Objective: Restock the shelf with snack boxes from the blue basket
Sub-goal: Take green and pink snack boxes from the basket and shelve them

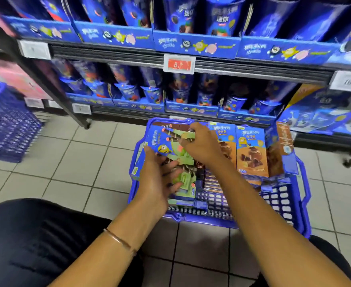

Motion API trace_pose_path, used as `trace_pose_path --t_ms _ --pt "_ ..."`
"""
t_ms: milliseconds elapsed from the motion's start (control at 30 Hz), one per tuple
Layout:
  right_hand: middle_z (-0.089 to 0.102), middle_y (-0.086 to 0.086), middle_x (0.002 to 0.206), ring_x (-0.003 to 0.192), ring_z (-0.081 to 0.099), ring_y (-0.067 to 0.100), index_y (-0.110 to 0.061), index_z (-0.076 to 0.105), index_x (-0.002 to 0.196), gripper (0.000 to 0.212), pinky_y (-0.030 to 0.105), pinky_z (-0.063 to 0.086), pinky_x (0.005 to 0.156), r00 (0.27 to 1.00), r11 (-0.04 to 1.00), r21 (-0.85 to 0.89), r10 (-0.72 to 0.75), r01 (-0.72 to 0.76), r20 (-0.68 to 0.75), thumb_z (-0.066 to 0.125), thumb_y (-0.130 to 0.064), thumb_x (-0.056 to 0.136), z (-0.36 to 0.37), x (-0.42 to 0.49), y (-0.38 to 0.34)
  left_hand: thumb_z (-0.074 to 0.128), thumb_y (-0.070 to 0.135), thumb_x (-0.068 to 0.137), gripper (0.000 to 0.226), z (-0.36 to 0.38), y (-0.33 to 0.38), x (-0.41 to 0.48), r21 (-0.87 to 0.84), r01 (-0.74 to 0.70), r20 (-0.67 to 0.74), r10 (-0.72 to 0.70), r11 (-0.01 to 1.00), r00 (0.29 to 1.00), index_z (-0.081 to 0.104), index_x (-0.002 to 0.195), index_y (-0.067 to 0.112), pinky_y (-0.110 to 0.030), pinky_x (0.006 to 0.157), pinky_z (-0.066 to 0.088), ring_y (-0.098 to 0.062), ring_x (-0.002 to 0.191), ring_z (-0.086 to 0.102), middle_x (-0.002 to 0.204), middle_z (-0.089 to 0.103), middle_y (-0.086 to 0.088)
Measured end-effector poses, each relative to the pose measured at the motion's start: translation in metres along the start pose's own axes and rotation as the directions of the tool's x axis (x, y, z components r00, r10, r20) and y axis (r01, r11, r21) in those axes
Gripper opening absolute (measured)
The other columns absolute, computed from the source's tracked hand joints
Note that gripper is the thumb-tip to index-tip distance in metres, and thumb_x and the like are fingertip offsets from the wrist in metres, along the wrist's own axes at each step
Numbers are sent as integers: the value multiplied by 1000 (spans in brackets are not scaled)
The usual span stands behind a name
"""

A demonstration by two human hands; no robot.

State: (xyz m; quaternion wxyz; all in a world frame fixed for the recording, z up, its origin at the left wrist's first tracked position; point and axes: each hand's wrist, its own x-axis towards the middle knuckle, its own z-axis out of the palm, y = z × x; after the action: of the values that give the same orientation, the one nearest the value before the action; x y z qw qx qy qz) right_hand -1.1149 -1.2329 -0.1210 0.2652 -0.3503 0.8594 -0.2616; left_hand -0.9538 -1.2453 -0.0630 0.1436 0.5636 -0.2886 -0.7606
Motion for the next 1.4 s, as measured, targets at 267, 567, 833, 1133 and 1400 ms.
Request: trace_pose_path --t_ms 267,567,833,1133,1400 --pt "54 9 137 126 50 31 -20 51 138 70 43 47 93 996 985 -151 -82 88 48 82 -43 79 4 13 9 35 69 106 56 8 21 7 -80 -53 -41 50 995 998 56 98 18 -49 84 56 -30 104 65 100 64 -8" --pt "71 3 105 103 67 26 -15 68 104 35 48 55 92 992 905 421 -1 54 -125 88 -15 74 -33 -9 -3 37 68 106 52 14 32 11 -126 -16 8 17 992 1000 57 109 20 -38 76 48 -23 109 69 118 71 -3" --pt "77 14 97 87 75 31 -6 70 109 29 45 62 76 992 391 918 73 70 -106 80 -6 81 -40 -66 -39 52 78 94 60 13 37 2 -128 -104 161 124 986 979 69 112 24 -41 90 55 -22 100 74 105 77 0" --pt "74 -3 101 96 70 16 -23 70 106 25 35 57 78 989 522 852 142 -40 -41 67 -43 93 -6 -82 -44 54 34 108 36 -4 60 6 -283 -179 149 228 942 962 76 90 13 -42 70 65 -28 75 77 87 79 -10" --pt "61 0 122 112 59 15 -18 62 124 42 37 52 97 977 843 532 37 81 -208 77 -30 86 34 -87 -12 60 32 106 27 -12 79 1 -291 -233 69 263 928 962 69 126 16 -48 76 64 -34 98 76 120 77 -13"
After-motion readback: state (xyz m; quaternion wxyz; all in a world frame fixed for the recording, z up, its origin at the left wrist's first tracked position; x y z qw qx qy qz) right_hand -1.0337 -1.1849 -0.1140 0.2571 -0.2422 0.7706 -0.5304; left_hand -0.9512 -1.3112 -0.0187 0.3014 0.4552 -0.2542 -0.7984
